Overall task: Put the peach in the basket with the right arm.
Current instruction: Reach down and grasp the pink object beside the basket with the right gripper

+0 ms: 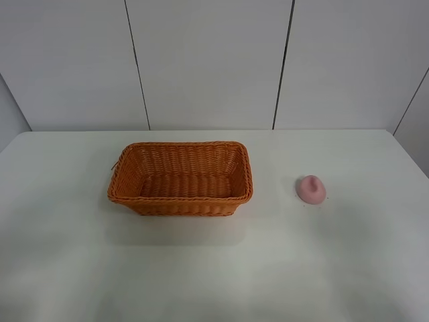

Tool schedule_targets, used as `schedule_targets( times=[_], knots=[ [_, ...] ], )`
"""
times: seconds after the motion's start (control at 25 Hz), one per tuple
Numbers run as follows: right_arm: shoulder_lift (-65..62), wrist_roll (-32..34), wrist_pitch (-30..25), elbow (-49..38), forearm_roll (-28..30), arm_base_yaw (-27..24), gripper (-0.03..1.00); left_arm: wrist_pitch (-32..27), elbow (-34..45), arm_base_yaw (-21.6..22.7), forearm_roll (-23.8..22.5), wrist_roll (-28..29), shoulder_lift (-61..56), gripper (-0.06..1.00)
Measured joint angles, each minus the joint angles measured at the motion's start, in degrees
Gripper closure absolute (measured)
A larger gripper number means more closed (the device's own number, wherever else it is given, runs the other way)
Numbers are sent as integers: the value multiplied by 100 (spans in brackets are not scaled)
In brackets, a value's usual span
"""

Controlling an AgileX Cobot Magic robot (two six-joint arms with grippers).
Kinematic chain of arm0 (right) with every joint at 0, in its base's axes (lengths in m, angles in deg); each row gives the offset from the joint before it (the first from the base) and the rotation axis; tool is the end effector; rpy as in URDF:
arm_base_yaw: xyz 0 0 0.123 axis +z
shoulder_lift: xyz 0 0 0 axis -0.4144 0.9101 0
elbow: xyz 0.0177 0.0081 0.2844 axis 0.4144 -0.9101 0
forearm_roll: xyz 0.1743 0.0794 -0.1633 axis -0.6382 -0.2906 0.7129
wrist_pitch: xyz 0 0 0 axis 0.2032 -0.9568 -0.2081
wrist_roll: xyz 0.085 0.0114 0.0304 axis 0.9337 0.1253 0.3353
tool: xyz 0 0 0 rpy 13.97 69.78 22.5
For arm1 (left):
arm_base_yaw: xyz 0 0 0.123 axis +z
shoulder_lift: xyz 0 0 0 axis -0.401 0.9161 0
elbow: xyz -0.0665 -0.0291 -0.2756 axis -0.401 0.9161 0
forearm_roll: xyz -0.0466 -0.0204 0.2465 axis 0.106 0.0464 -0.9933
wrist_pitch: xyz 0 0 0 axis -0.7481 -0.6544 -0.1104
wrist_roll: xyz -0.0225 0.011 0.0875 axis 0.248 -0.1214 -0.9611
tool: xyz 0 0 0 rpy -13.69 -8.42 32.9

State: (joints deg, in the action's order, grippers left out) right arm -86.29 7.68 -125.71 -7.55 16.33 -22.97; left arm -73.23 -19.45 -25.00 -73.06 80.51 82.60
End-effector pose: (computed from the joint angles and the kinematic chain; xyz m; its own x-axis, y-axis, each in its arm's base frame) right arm -0.0030 0.0012 0.2774 -0.4321 -0.0029 -0.9018 -0.0354 0.9993 0.0137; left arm -0.0046 0.0008 0.2748 -0.4531 0.0328 -0.8909 0.0271 0.9994 0.0230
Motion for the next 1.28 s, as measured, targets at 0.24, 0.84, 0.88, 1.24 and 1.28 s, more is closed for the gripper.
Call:
schedule_targets(
  times=[0.24, 0.84, 0.88, 1.24, 1.28],
  knots=[
    [0, 0, 0, 0, 0, 0, 27, 0, 0, 0, 0, 0, 0, -5],
    [2827, -87, 649, 843, 0, 0, 27, 0, 0, 0, 0, 0, 0, -5],
    [3323, -125, 736, 1006, 0, 0, 27, 0, 0, 0, 0, 0, 0, -5],
    [7872, -191, 1265, 2909, 0, 0, 27, 0, 0, 0, 0, 0, 0, -5],
    [8363, -190, 1246, 3215, 0, 0, 27, 0, 0, 0, 0, 0, 0, -5]
  ],
)
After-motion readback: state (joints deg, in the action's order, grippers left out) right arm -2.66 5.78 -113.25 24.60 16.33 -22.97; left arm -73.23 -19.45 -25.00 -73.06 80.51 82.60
